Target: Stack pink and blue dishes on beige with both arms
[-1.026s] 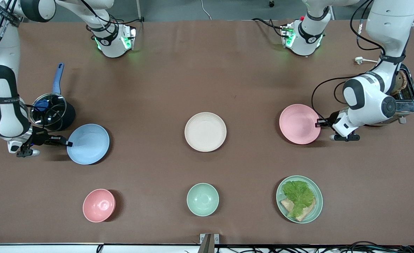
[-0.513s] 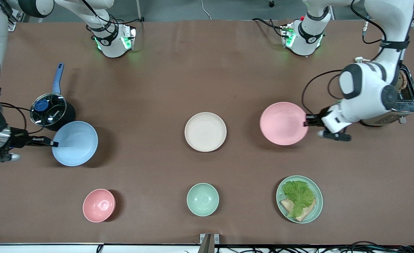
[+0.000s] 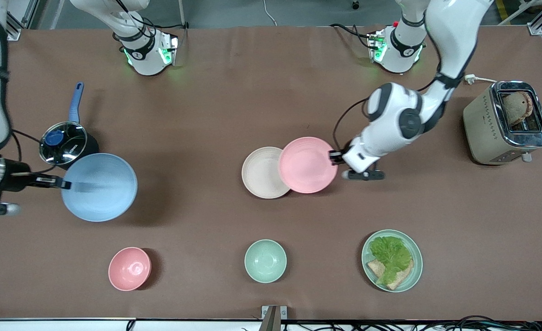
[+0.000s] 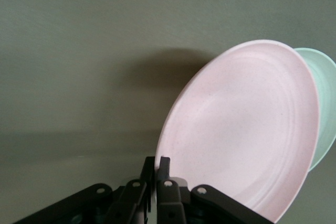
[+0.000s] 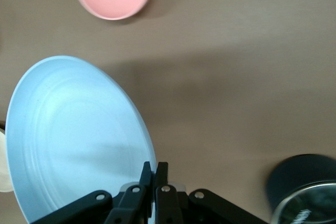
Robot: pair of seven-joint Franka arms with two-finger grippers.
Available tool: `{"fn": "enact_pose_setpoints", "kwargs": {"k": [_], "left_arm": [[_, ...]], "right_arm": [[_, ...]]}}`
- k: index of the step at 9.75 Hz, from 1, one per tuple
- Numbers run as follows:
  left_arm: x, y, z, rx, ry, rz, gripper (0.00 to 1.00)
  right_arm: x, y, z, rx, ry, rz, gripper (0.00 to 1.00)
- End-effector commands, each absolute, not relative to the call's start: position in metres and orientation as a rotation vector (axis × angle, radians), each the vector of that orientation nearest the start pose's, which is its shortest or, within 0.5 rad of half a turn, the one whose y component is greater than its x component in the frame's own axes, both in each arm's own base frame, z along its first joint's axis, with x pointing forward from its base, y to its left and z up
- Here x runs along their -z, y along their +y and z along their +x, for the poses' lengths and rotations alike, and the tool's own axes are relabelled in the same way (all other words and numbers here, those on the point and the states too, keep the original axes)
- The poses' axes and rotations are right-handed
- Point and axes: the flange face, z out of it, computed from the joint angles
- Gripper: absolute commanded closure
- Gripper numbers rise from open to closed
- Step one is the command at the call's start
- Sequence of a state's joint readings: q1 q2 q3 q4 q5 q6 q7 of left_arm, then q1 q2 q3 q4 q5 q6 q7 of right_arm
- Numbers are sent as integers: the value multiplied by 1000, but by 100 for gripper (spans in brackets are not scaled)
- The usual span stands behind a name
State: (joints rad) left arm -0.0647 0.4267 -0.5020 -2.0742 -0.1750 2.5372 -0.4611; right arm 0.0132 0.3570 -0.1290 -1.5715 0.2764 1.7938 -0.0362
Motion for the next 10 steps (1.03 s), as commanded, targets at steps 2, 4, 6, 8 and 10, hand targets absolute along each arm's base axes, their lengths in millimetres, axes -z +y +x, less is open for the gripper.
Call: {"fn": "enact_pose_setpoints", "kwargs": {"k": [2, 4, 6, 8, 10], "left_arm": [[-216, -384, 503, -156, -290, -3398, 100], [-202, -410, 489, -89, -305, -3354, 97], [-212, -421, 495, -32, -458, -3341, 43], [-236, -414, 496, 37, -422, -3322, 0], [-264, -380, 507, 74, -215, -3197, 0]], "right_arm": [[-418, 68, 628, -164, 399, -2883, 99], [-399, 143, 605, -184, 434, -2862, 99], [-374, 204, 576, -170, 481, -2840, 99], [-351, 245, 552, -164, 511, -2819, 99], [-327, 280, 535, -164, 508, -2791, 99]]}}
